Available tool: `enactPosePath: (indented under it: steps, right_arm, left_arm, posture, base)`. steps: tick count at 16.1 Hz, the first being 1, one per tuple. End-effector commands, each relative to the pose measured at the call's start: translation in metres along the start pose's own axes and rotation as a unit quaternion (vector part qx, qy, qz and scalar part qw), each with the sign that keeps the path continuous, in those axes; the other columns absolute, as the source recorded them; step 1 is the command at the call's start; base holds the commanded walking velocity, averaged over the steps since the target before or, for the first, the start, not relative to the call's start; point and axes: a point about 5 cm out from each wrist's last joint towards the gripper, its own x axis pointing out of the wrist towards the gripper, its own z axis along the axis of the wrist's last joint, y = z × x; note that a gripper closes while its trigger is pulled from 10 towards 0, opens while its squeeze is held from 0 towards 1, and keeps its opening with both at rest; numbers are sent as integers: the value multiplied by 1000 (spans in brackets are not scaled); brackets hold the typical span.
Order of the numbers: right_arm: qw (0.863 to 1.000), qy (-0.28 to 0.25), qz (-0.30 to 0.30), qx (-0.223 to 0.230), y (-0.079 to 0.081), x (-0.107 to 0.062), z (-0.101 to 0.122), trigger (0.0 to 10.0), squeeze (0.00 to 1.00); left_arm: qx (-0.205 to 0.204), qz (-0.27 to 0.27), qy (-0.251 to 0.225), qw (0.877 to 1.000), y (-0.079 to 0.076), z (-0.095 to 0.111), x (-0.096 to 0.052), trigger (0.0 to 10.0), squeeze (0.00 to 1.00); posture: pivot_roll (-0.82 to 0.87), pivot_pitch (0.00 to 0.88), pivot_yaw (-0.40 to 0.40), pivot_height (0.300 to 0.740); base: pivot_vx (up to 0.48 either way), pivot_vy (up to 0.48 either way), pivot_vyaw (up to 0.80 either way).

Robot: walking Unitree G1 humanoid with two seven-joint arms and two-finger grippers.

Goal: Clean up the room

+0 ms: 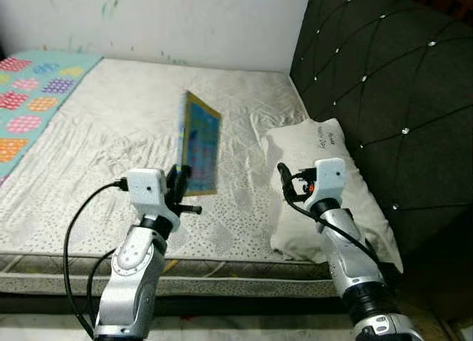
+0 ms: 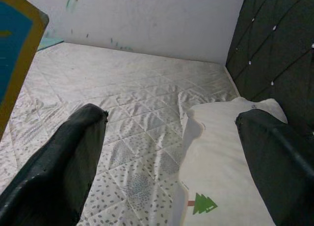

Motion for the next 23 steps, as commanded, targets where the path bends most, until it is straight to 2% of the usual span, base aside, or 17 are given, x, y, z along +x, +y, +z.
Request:
enactPosePath:
  steps: [1, 8, 12, 14, 17, 19, 23]
  right_arm:
    - [1000, -1, -2, -1, -3, 1, 2, 10000, 0]
    - [1000, -1, 0, -2, -3, 1, 2, 10000, 0]
    - [1000, 1, 8, -12, -10, -6, 0, 10000, 0]
    - [999, -12, 37, -29, -5, -11, 5, 10000, 0]
    - [998, -12, 48, -33, -4, -19, 4, 10000, 0]
    - [998, -8, 37, -40, -9, -23, 2, 10000, 0]
    - [999, 6, 29, -38, -13, -32, -3, 10000, 0]
  left_arm:
    - [6, -13, -40, 999, -5, 16, 2, 10000, 0]
    - [3, -17, -40, 999, -4, 15, 0, 10000, 0]
    - [21, 13, -32, 999, 11, 15, -12, 10000, 0]
    - [28, 36, -25, 999, 21, 13, -25, 10000, 0]
    - [33, 58, -12, 998, 27, 9, -34, 10000, 0]
    - [31, 57, -12, 998, 27, 9, -36, 10000, 0]
    - [58, 95, -10, 994, 34, 10, -39, 10000, 0]
  posture:
    - [-15, 0, -88, 740]
    - [-16, 0, -90, 740]
    - [12, 0, -97, 740]
    - [19, 0, -103, 740]
    - [26, 0, -110, 740]
    - [25, 0, -109, 740]
    - [22, 5, -110, 740]
  base:
    - [251, 0, 0]
    - [308, 0, 0]
    - [327, 0, 0]
    - [326, 0, 0]
    - [299, 0, 0]
    - [0, 0, 0]
    - [0, 0, 0]
